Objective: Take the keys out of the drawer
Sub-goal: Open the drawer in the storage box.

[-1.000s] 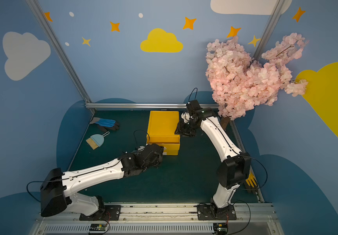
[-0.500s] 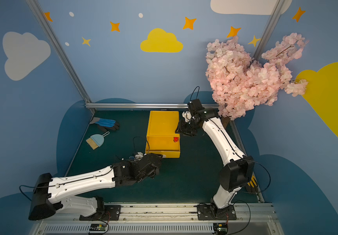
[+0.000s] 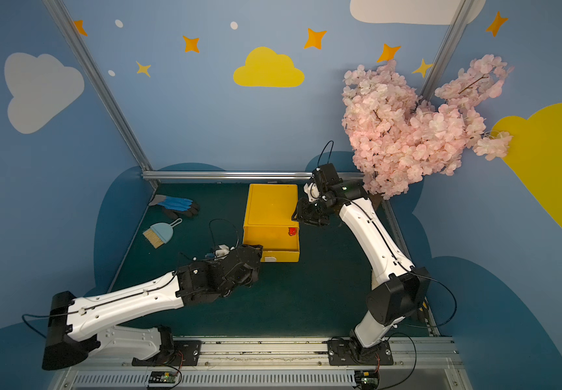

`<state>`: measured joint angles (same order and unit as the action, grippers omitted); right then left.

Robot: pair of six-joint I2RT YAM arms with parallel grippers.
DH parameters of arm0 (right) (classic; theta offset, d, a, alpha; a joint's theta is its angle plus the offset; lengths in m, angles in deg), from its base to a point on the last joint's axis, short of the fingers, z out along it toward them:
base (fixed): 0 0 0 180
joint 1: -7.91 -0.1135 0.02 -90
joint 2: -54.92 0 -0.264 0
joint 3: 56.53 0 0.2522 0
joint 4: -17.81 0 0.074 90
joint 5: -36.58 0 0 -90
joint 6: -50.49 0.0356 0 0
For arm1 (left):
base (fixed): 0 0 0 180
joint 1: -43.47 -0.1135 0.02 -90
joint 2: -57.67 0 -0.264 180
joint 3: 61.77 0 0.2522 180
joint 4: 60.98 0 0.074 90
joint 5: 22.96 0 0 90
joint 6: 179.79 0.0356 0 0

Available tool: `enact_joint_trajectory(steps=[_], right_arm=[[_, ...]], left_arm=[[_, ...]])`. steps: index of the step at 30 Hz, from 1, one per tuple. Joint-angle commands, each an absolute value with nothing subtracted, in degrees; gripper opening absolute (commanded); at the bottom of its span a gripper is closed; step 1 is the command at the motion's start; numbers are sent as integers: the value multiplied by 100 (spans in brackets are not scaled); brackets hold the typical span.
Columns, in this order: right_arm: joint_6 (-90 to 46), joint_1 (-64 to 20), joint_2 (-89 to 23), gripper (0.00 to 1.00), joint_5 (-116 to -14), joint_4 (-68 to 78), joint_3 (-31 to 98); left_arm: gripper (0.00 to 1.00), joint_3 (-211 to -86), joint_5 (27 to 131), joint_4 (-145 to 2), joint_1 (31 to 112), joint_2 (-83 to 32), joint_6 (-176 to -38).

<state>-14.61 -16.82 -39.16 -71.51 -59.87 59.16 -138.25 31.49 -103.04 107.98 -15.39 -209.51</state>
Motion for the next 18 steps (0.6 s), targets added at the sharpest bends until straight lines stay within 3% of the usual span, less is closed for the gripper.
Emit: enact_joint_trajectory(steps=[1, 18], right_arm=[[-1400, -1728, -3808, 51, -7064, -6076, 5885], [-1394, -1889, -3662, 51, -6975, -6042, 5681]], left_arm=[[57, -13669, 3235, -10446, 10665, -1477, -21630], [59, -13386, 4024, -10697, 10627, -1442, -21622]])
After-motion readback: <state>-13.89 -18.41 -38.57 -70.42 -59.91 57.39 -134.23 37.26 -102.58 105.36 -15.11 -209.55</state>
